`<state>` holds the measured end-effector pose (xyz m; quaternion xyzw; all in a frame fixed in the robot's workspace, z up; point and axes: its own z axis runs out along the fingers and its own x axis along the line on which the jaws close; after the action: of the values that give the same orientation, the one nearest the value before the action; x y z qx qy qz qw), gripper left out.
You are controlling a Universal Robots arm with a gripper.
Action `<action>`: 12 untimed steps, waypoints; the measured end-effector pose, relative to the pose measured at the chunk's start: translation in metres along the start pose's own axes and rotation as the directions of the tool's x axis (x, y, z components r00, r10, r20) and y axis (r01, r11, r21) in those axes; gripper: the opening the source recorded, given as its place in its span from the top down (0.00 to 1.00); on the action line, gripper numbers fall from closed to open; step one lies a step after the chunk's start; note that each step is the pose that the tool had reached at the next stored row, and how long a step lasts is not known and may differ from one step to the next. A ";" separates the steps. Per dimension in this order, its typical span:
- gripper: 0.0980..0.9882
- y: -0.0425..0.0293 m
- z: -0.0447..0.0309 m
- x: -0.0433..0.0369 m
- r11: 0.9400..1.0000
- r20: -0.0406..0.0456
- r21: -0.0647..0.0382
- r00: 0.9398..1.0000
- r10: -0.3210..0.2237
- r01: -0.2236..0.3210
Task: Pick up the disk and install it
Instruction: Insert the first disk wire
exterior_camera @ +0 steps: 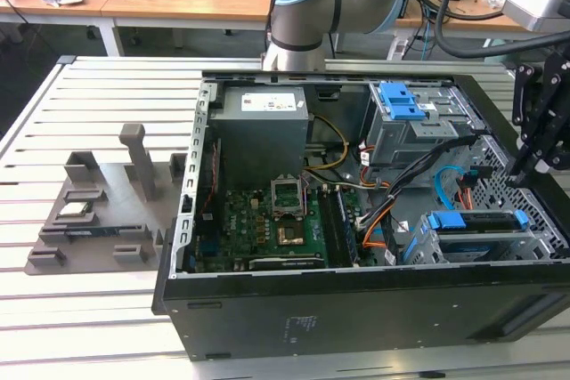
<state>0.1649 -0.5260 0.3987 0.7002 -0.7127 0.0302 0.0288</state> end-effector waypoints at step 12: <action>0.70 0.0001 0.0235 -0.0433 1.000 -0.001 0.000 1.000 0.000 0.000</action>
<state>0.1656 -0.4848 0.3717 0.7002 -0.7127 0.0302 0.0292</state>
